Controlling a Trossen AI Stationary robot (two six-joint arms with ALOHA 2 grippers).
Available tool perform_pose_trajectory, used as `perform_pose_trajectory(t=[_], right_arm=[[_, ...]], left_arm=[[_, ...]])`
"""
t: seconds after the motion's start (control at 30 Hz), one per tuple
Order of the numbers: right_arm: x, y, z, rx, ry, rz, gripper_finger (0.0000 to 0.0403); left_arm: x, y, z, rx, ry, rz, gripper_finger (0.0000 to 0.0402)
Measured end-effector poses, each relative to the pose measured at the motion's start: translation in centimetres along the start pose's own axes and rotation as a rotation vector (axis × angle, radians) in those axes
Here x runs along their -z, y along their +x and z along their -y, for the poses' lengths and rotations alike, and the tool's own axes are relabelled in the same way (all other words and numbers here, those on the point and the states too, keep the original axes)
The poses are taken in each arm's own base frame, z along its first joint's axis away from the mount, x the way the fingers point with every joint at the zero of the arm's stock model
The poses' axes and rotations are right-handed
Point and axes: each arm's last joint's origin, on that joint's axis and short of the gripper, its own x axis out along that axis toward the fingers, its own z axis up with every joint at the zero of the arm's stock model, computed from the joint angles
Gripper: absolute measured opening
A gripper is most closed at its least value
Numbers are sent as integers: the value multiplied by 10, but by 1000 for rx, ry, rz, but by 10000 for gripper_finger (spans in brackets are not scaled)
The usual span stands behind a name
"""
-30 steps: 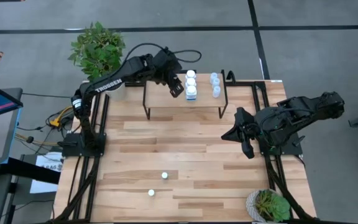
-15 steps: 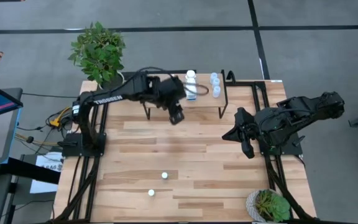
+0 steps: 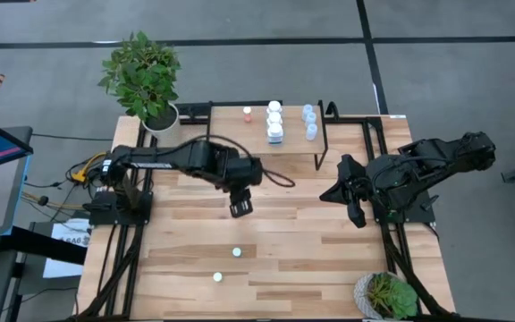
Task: Pick and place medicine bottles onto shelf by color
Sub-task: Put the blue medicine bottle on the shelf
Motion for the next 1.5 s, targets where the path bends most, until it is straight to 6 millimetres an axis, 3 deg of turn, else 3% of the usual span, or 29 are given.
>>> perform_pose_trajectory(t=[0.13, 0.43, 0.7, 0.87, 1.07, 1.2, 1.33, 1.5], right_arm=[[0, 0, 0, 0, 0, 0, 24], [0, 0, 0, 0, 0, 0, 24], [0, 0, 0, 0, 1, 0, 24], [0, 0, 0, 0, 1, 0, 24], [0, 0, 0, 0, 1, 1, 24], [0, 0, 0, 0, 1, 1, 24], [0, 0, 0, 0, 1, 1, 24], [0, 0, 0, -1, 1, 3, 24]], left_arm=[[7, -2, 12, -22, -27, -21, 160], [26, -19, 14, -128, -16, -78, 160], [43, -44, 5, -116, 171, -82, 160], [69, -55, -7, -84, 202, -52, 160], [112, -24, -18, 3, 55, 112, 160], [132, 1, -12, 91, -8, 180, 160], [145, 23, -1, 166, 38, 171, 160], [146, 42, 9, 203, 68, 181, 160]])
